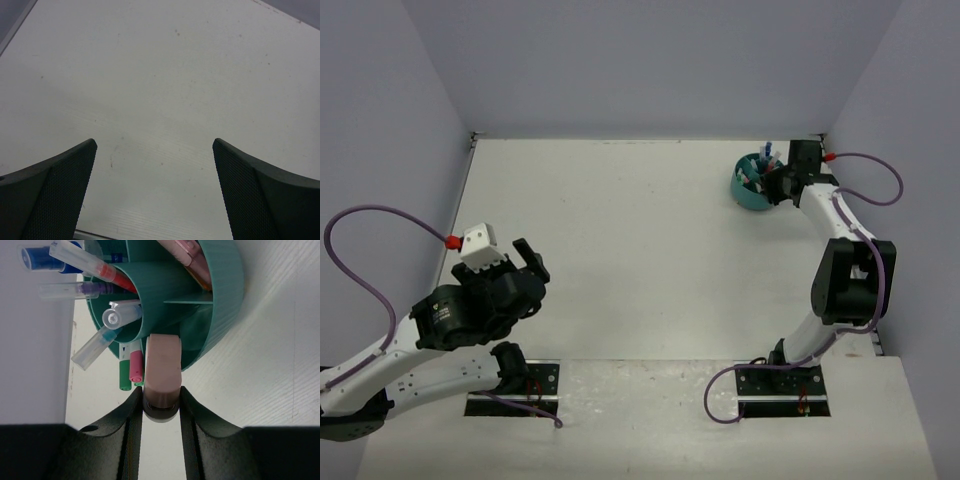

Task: Sort the stationery into containers
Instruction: Place the stapler in the storage box, then reset both arms

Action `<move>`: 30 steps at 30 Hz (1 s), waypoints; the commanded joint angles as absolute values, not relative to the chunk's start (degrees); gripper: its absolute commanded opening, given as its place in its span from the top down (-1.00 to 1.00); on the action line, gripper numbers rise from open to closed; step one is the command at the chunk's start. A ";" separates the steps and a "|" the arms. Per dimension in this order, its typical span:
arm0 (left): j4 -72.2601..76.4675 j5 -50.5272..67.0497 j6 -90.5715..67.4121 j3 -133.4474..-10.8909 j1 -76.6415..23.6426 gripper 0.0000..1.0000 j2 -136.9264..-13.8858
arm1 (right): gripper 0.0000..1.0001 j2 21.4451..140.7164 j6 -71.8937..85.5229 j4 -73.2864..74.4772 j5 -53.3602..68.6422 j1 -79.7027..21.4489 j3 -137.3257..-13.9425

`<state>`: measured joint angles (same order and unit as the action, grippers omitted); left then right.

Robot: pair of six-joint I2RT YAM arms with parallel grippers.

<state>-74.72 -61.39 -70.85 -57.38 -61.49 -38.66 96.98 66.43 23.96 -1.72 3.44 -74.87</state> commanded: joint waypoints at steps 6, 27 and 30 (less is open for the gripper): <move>-75.50 -64.79 -70.93 -57.57 -61.17 -1.00 -37.17 | -0.44 97.71 66.27 21.09 -0.19 3.87 -75.50; -50.73 -64.04 -43.43 -58.11 -61.00 -1.00 -51.22 | -0.98 54.47 17.06 20.33 -4.71 -11.91 -63.11; -49.64 -65.54 -42.36 -57.37 -61.00 -1.00 -50.09 | -0.98 43.81 14.15 23.78 -5.16 -13.19 -59.98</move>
<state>-56.52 -62.23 -50.74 -55.74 -61.45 -51.44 55.12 26.90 20.07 0.39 -12.26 -62.93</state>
